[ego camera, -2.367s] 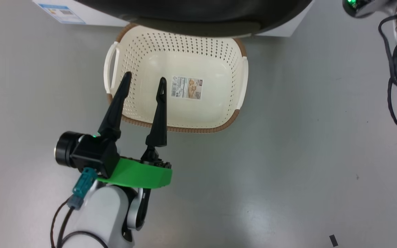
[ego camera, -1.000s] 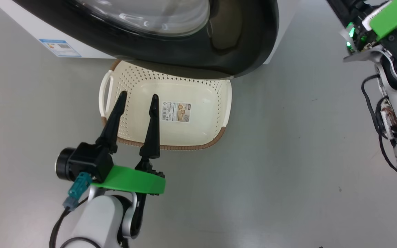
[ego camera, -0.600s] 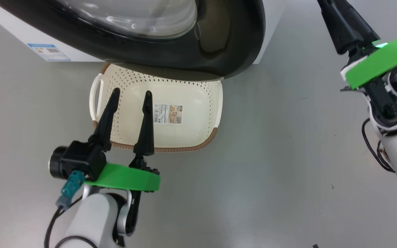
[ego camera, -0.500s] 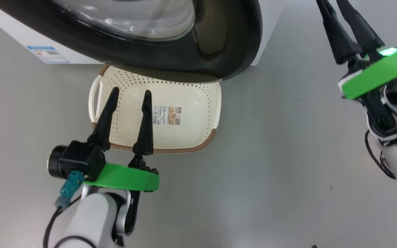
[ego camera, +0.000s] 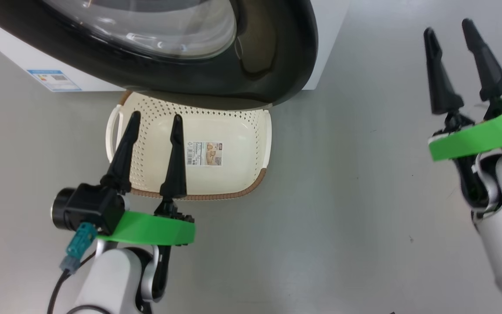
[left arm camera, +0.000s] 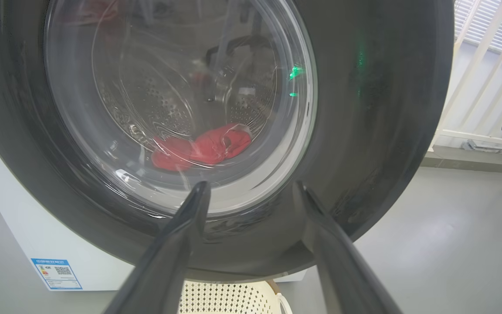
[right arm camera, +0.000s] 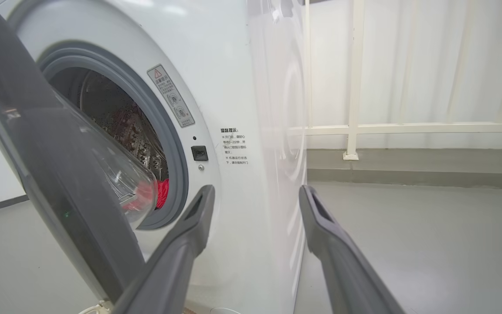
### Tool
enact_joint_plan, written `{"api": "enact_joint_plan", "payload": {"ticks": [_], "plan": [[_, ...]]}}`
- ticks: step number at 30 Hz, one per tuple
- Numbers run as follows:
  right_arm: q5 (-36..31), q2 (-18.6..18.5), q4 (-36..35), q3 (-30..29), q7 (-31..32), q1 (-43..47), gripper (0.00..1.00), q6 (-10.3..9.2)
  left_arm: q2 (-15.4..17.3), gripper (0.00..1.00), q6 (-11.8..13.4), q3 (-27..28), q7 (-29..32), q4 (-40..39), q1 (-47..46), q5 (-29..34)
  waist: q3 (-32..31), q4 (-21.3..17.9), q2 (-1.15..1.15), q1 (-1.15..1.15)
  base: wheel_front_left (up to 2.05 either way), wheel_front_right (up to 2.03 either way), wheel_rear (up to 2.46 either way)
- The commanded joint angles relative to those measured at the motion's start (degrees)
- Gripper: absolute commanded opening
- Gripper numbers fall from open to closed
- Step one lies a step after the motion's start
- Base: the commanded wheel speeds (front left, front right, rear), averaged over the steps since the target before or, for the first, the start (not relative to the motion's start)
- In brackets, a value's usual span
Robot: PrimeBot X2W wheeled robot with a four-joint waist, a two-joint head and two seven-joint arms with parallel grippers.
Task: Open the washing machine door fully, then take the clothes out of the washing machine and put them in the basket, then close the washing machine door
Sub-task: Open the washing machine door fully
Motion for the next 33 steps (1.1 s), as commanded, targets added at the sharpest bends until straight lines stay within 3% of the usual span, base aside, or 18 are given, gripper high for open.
{"api": "enact_joint_plan", "payload": {"ticks": [1, 7, 13, 33], "plan": [[-2.9, 1.4, -2.9, -0.6, -0.3, 2.7, 1.00, 0.29, 0.9, 1.00, 0.2, 2.0, -0.3, -1.9, 1.0, 0.7, -0.1, -0.1, 0.00, 0.00, 0.00, 0.00, 0.00], [-10.5, 6.7, -9.5, -5.4, -0.3, 7.6, 1.00, 0.29, 0.9, 1.00, 0.4, 1.6, -0.3, -2.8, 1.1, 1.0, -0.5, -0.1, 0.00, 0.00, 0.00, 0.00, 0.00], [-13.9, 9.5, -13.1, -7.2, -0.3, 12.5, 1.00, 0.29, 0.9, 1.00, 0.6, 1.5, -0.3, -3.4, 1.6, 0.7, -0.7, 0.1, 0.00, 0.00, 0.00, 0.00, 0.00], [-20.7, 12.1, -19.9, -7.6, -0.3, 21.5, 1.00, 0.29, 0.9, 1.00, 1.2, 1.2, -0.3, -4.8, 2.1, 1.4, -0.5, 0.6, 0.00, 0.00, 0.00, 0.00, 0.00]]}}
